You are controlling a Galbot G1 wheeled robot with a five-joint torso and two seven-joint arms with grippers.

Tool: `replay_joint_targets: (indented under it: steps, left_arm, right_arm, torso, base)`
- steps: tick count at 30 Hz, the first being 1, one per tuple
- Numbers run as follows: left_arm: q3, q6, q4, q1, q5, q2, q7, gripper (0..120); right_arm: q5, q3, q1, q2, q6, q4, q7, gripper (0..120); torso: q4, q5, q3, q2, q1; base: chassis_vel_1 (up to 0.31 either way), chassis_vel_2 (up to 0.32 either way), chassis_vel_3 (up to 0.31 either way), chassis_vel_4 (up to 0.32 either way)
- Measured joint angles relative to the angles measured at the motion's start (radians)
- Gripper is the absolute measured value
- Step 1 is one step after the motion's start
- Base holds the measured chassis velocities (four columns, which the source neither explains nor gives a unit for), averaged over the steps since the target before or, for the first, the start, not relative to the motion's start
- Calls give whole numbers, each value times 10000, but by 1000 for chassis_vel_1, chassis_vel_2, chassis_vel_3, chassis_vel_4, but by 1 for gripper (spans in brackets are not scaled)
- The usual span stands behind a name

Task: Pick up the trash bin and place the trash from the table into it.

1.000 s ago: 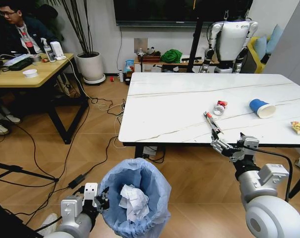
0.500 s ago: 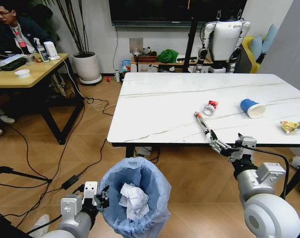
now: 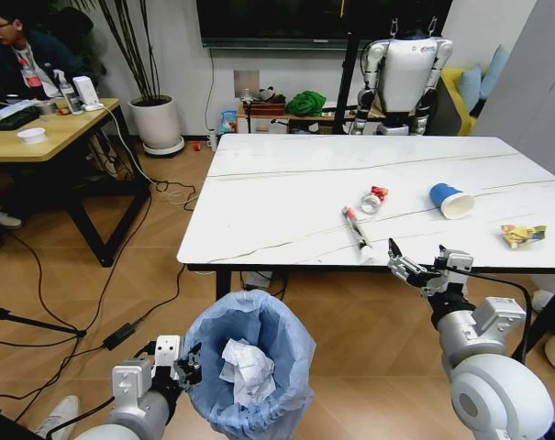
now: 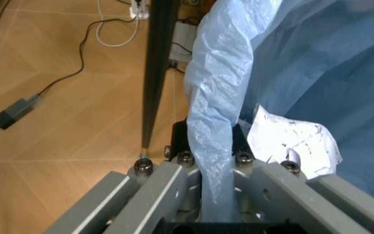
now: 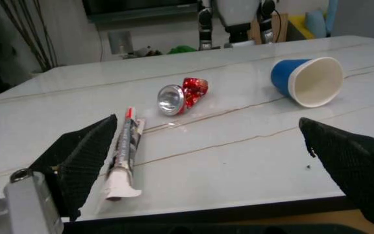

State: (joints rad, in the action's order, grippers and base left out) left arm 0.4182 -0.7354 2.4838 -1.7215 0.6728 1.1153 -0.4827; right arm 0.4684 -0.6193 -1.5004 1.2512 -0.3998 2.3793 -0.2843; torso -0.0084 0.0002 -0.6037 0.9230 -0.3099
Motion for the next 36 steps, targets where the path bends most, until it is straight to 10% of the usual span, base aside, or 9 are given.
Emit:
replay_joint_targets:
  steps: [22,36]
  left_arm:
    - [-38,0,41,-115,-71,34,6,0]
    - [-39,0,101,-488,-502,123,197,0]
  right_arm:
    - [510,160,83,-289,-98,293,-418,100]
    - [3591,1517,2335,-2719,-374,-525,-1048,100]
  torso:
    - [-1,0,0,1,0]
    - [1,0,0,1,-1]
  base:
    - [-116,-117,116,121]
    - [4,1,-3,-2]
